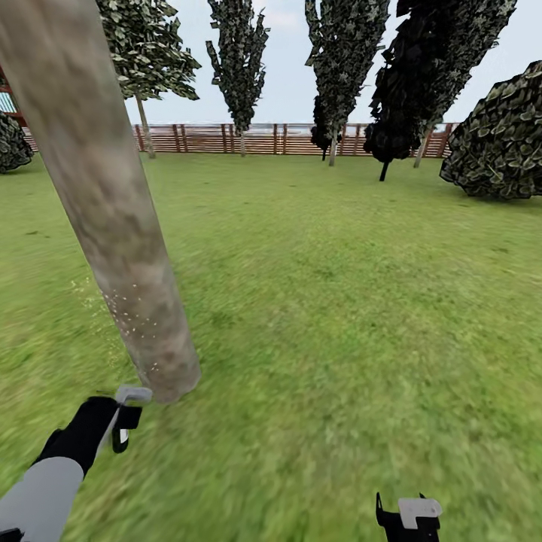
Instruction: In the garden, pick up the pesticide atomizer on the floor and spray pesticide onto both trees until each tree trunk is fully covered.
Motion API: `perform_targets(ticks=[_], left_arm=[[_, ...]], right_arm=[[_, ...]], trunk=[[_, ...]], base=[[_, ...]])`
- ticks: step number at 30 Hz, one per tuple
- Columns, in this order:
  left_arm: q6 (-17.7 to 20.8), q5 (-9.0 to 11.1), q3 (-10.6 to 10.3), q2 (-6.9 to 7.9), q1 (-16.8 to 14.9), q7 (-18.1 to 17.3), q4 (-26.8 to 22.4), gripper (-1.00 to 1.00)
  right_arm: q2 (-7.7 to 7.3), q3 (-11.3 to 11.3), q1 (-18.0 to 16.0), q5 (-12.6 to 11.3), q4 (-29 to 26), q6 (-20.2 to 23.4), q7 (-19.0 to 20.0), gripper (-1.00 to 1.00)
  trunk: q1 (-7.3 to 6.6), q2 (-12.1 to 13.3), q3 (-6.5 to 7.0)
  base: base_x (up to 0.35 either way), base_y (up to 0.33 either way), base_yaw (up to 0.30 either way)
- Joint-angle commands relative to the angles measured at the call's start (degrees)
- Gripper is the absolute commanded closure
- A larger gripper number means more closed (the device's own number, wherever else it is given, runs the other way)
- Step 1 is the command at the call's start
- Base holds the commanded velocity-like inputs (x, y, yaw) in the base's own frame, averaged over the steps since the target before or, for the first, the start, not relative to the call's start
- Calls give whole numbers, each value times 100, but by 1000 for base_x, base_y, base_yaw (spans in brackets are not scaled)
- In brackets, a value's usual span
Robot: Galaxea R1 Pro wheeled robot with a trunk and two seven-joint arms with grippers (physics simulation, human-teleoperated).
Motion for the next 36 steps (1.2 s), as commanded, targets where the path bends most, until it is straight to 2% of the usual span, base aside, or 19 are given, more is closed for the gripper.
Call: perform_targets(ticks=[1,2,6,10,15,25,29,36], left_arm=[[-255,182,188,-8,6,29,210,100],[-474,315,304,-17,9,64,364,100],[-827,436,409,-27,19,304,691,100],[-856,435,392,-156,21,373,719,100],[-857,436,392,-189,26,379,731,100],[-860,408,375,-177,29,379,716,100],[-860,402,360,-120,104,412,662,100],[-857,416,348,-141,143,414,626,100]], right_arm=[[2,1,0,0,-5,0,-1,-100],[4,1,1,0,-8,0,-2,-100],[5,1,-2,0,-5,0,-2,-100],[5,1,0,0,-2,0,-2,-100],[5,1,-3,0,-2,0,-2,-100],[-4,1,0,0,7,0,-2,-100],[-4,1,-2,0,7,0,-2,-100],[0,1,1,0,7,0,-2,-100]], trunk=[[0,0,1],[0,0,1],[0,0,1],[0,0,1],[0,0,1],[0,0,1],[0,0,1],[0,0,1]], base=[[1,0,20],[0,0,99],[0,0,224],[80,-105,275],[165,-222,227],[184,-227,8],[179,-227,0],[84,-259,0]])
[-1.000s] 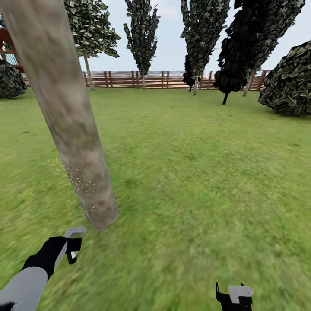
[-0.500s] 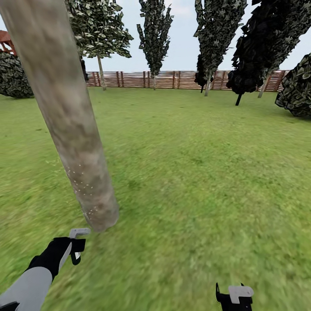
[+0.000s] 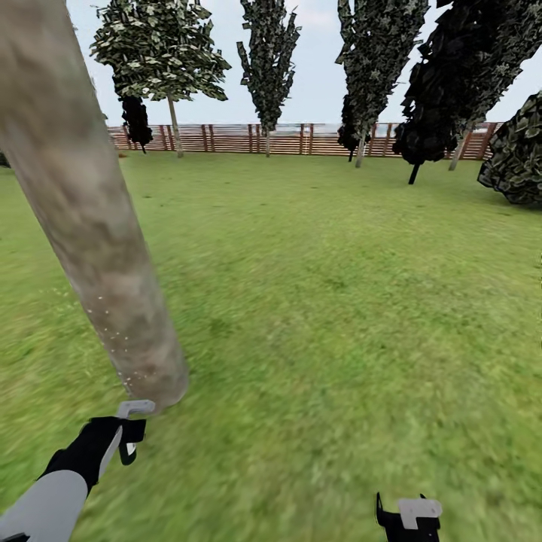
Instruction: In the garden, pick up the pesticide atomizer on the floor and spray pesticide onto both trees until each tree trunk is fully covered.
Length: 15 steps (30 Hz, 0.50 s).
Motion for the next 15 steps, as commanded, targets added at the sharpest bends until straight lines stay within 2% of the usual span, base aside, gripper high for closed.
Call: perform_targets(ticks=[1,4,15], left_arm=[[0,0,0,1,0,0,0,100],[0,0,1,12,0,4,0,100],[0,-15,3,17,0,9,0,100]], right_arm=[[2,-1,0,-1,0,0,0,-100],[5,-1,-1,-1,0,0,0,-100],[5,-1,-1,-1,-9,0,0,-100]], trunk=[[0,0,0],[0,0,0],[0,0,0]], base=[[8,-271,5],[2,-272,122],[0,-272,271]])
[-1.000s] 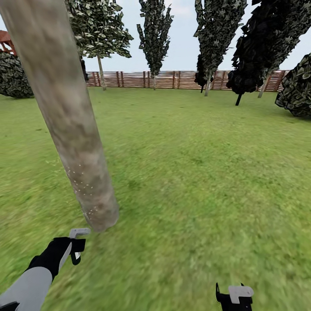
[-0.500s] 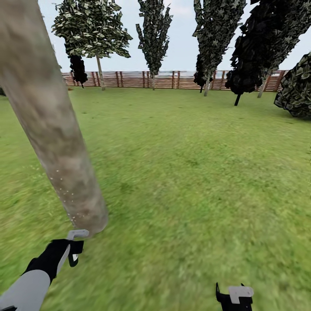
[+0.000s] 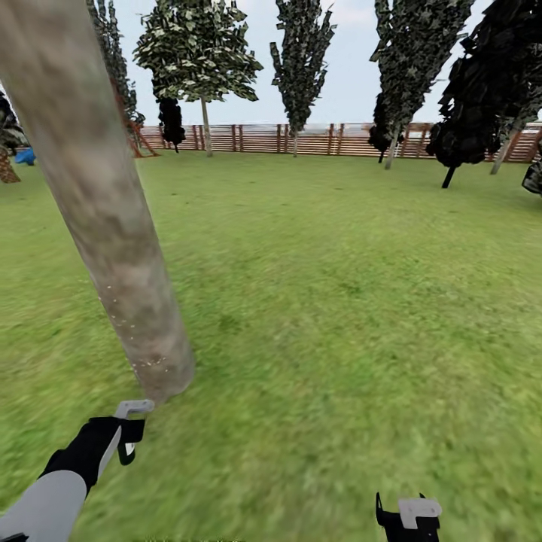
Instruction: In the garden, pick up the pesticide atomizer on the floor and spray pesticide onto both trees until each tree trunk is fully covered.
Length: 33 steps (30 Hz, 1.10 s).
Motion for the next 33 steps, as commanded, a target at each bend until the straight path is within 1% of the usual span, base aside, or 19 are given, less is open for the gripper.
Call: perform_targets(ticks=[1,9,25,28,33], left_arm=[[0,-2,0,0,0,1,0,100],[0,3,-1,-5,0,1,0,100],[0,7,-3,-24,0,1,0,100],[0,4,-3,-28,0,1,0,100],[0,3,-3,-24,0,1,0,100]], right_arm=[[0,0,-2,0,0,0,0,-100],[0,0,-3,0,2,0,0,-100],[0,0,-1,0,0,0,0,-100],[0,0,1,0,2,0,0,-100],[0,0,-1,0,3,0,0,-100]], trunk=[[0,0,0],[0,0,0],[0,0,0],[0,0,0],[0,0,0]], base=[[0,-272,277],[22,-272,265],[166,-248,11],[178,-242,149],[179,-241,266]])
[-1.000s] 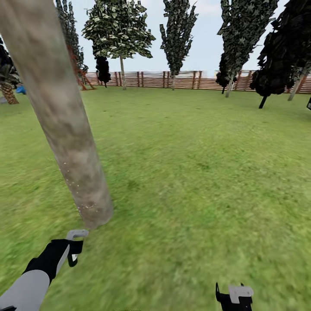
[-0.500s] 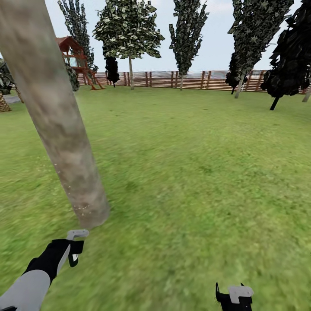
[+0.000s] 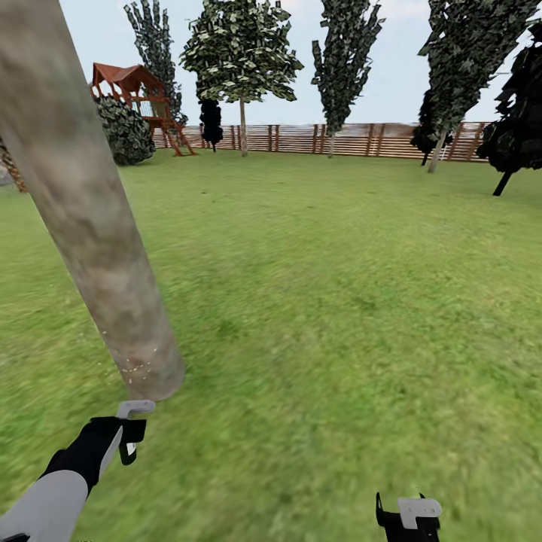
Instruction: In the garden, pick up the pesticide atomizer on the floor and spray pesticide onto both trees until each tree trunk is fully covered.
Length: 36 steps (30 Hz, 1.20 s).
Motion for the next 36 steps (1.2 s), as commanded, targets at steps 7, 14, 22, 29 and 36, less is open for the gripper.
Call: perform_targets(ticks=[7,14,22,29,36], left_arm=[[0,-1,0,-9,0,7,0,100],[0,0,0,1,0,9,0,100],[0,2,0,-13,0,9,0,100],[0,0,-5,-17,0,9,0,100],[0,-1,-1,-12,0,9,0,100]], right_arm=[[0,0,0,0,1,0,0,-100],[0,0,1,0,1,0,0,-100],[0,0,-1,0,6,0,0,-100],[0,0,1,0,6,0,0,-100],[0,0,-1,0,5,0,0,-100]], trunk=[[0,0,0],[0,0,0],[0,0,0],[0,0,0],[0,0,0]], base=[[203,-226,278],[230,-201,72],[205,-209,152],[183,-223,276],[182,-224,278]])
